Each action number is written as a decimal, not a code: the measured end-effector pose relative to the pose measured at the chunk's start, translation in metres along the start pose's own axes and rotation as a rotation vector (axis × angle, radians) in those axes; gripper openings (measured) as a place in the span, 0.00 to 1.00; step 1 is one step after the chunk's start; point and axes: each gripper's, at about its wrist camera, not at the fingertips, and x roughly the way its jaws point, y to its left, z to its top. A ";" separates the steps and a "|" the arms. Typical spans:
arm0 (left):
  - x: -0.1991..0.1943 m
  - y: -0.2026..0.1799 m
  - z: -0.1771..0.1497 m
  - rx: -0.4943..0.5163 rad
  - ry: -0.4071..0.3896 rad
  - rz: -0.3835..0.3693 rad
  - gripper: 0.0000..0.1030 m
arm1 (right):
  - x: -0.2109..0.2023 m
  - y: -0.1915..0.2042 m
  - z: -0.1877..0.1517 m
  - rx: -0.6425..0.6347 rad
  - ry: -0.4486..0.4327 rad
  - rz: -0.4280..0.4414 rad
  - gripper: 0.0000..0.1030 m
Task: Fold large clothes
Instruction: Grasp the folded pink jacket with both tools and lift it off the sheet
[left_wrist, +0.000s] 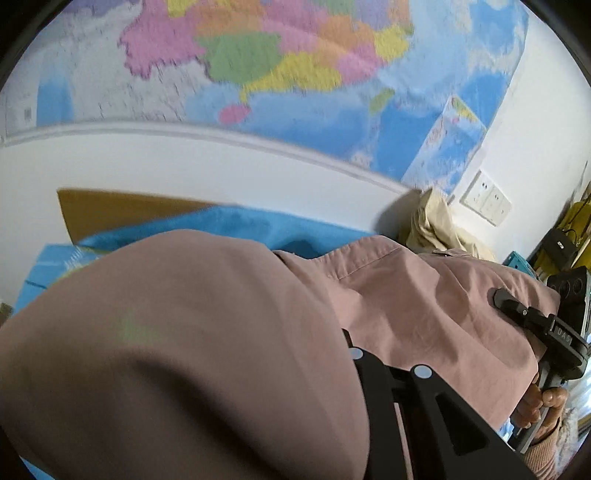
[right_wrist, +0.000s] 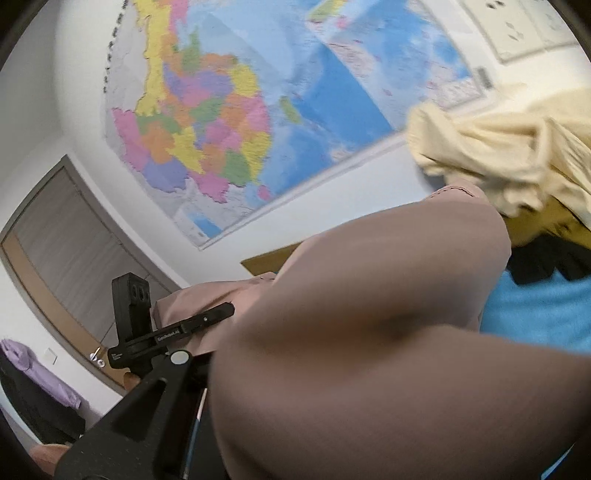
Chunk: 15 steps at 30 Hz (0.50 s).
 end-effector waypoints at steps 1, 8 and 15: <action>-0.005 0.003 0.005 0.002 -0.010 0.012 0.14 | 0.004 0.004 0.003 -0.008 0.005 0.007 0.12; -0.046 0.035 0.038 -0.002 -0.091 0.105 0.14 | 0.050 0.033 0.024 -0.054 0.037 0.072 0.12; -0.071 0.083 0.058 -0.034 -0.129 0.223 0.14 | 0.109 0.065 0.034 -0.085 0.081 0.133 0.12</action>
